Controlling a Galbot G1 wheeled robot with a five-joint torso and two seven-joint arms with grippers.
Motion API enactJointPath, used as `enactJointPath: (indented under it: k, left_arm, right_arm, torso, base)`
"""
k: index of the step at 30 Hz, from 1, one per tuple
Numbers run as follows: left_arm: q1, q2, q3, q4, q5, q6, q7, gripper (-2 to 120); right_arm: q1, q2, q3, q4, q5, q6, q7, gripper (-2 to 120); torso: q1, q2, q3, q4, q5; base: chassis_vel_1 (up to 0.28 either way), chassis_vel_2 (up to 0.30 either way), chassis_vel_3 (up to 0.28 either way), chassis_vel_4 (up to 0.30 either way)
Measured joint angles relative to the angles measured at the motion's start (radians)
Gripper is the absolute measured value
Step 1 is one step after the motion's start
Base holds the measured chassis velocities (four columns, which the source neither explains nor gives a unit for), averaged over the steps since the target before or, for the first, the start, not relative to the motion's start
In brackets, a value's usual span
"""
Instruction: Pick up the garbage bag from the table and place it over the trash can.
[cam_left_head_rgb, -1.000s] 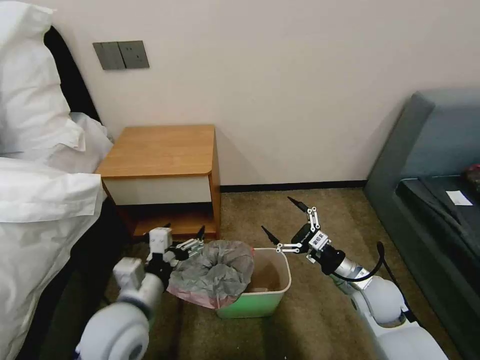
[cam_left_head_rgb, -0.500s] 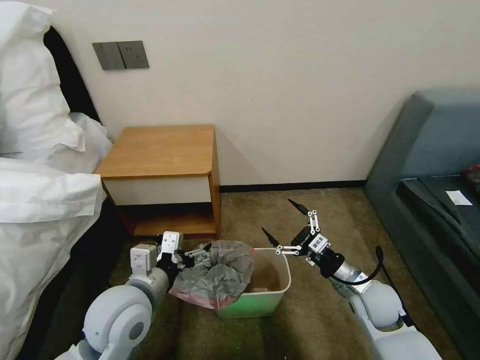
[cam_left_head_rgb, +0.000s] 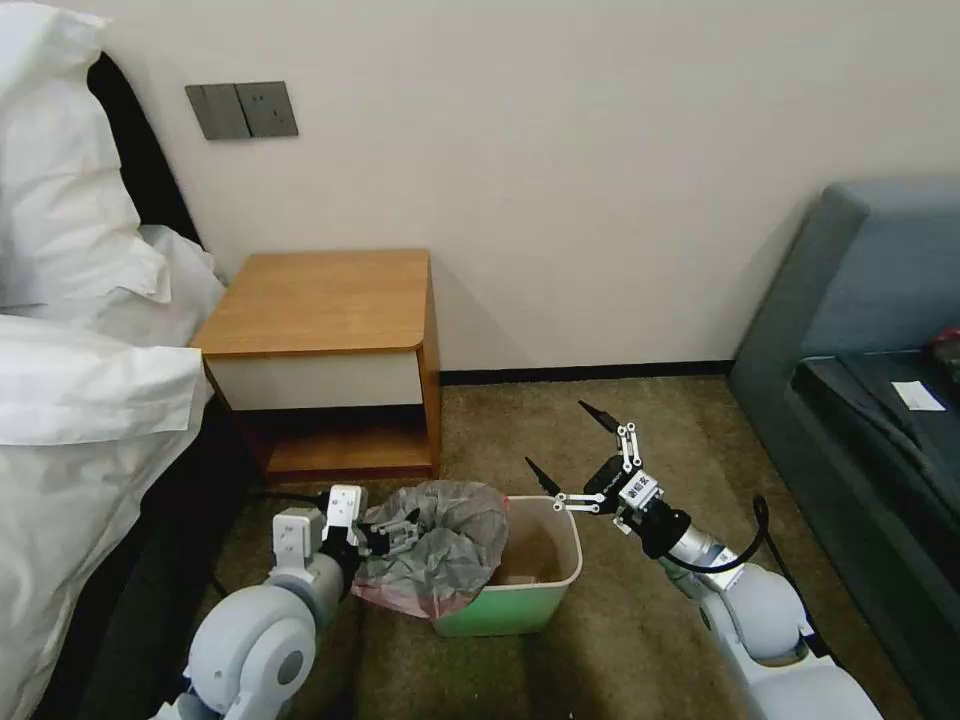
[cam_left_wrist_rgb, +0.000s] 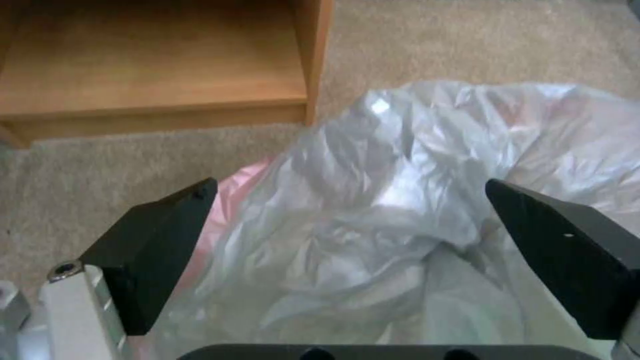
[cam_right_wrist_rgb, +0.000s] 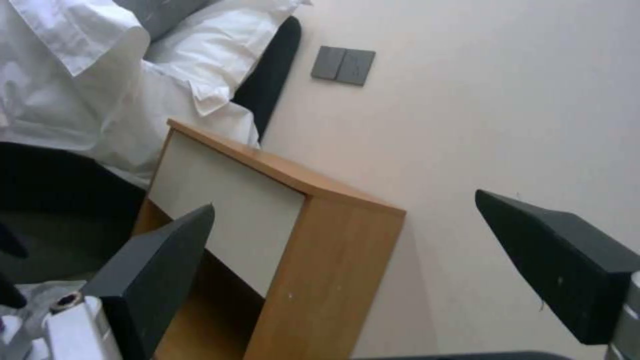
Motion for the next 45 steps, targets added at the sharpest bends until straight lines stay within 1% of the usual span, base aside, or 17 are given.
enactJointPath:
  k: [8, 11, 21, 25, 29, 38, 40, 41, 43, 44, 45]
  left_arm:
    - [-0.002, -0.007, 0.002, 0.037, 0.004, -0.002, 0.015, 100]
    - [-0.006, -0.012, 0.007, 0.064, 0.007, -0.002, 0.016, 100]
    - [-0.016, -0.014, 0.015, 0.099, 0.003, -0.003, 0.021, 99]
    - [-0.019, -0.019, 0.018, 0.103, -0.013, -0.004, 0.024, 99]
    - [-0.016, -0.023, 0.019, 0.108, -0.023, -0.004, 0.04, 96]
    - [-0.004, -0.028, 0.021, 0.123, -0.019, -0.004, 0.071, 93]
    - [-0.003, -0.03, 0.021, 0.128, -0.015, -0.004, 0.084, 85]
    - [-0.003, -0.03, 0.021, 0.128, -0.015, -0.004, 0.084, 85]
    - [-0.002, -0.034, 0.021, 0.131, -0.009, -0.004, 0.099, 75]
    - [-0.002, -0.034, 0.021, 0.131, -0.009, -0.004, 0.099, 75]
    - [-0.002, -0.038, 0.021, 0.134, -0.007, -0.004, 0.114, 71]
  right_arm:
    - [-0.002, 0.004, -0.003, -0.007, -0.002, 0.006, -0.004, 100]
    - [-0.008, 0.006, -0.002, -0.009, -0.003, 0.009, -0.008, 100]
    - [-0.01, 0.016, -0.006, -0.01, -0.003, 0.011, -0.013, 100]
    - [-0.009, 0.018, -0.011, -0.01, -0.005, 0.012, -0.016, 100]
    - [-0.014, 0.017, -0.011, -0.01, -0.006, 0.014, -0.02, 100]
    - [-0.02, 0.016, -0.007, -0.011, -0.003, 0.018, -0.022, 100]
    - [-0.021, 0.017, -0.007, -0.012, -0.003, 0.02, -0.022, 100]
    - [-0.021, 0.017, -0.007, -0.012, -0.003, 0.02, -0.022, 100]
    - [-0.022, 0.017, -0.007, -0.012, -0.003, 0.02, -0.023, 100]
    - [-0.022, 0.017, -0.007, -0.012, -0.003, 0.02, -0.023, 100]
    - [-0.022, 0.017, -0.007, -0.012, -0.002, 0.02, -0.023, 100]
  torso:
    - [0.0, 0.0, 0.0, 0.0, 0.0]
    - [0.0, 0.0, 0.0, 0.0, 0.0]
    - [0.0, 0.0, 0.0, 0.0, 0.0]
    - [0.0, 0.0, 0.0, -0.0001, 0.0]
    - [0.0, 0.0, 0.0, -0.0001, 0.0]
    - [0.0, 0.0, 0.0, 0.0, 0.0]
    - [0.0, 0.0, 0.0, 0.0, 0.0]
    - [0.0, 0.0, 0.0, 0.0, 0.0]
    - [0.0, 0.0, 0.0, 0.0, 0.0]
    - [0.0, 0.0, 0.0, 0.0, 0.0]
    - [0.0, 0.0, 0.0, -0.0001, 0.0001]
  base:
    - [0.0, 0.0, 0.0, 0.0]
    - [0.0, 0.0, 0.0, 0.0]
    - [0.0, 0.0, 0.0, 0.0]
    - [0.0, 0.0, 0.0, 0.0]
    - [0.0, 0.0, 0.0, 0.0]
    - [0.0, 0.0, 0.0, 0.0]
    - [0.0, 0.0, 0.0, 0.0]
    - [0.0, 0.0, 0.0, 0.0]
    - [0.0, 0.0, 0.0, 0.0]
    - [0.0, 0.0, 0.0, 0.0]
    - [0.0, 0.0, 0.0, 0.0]
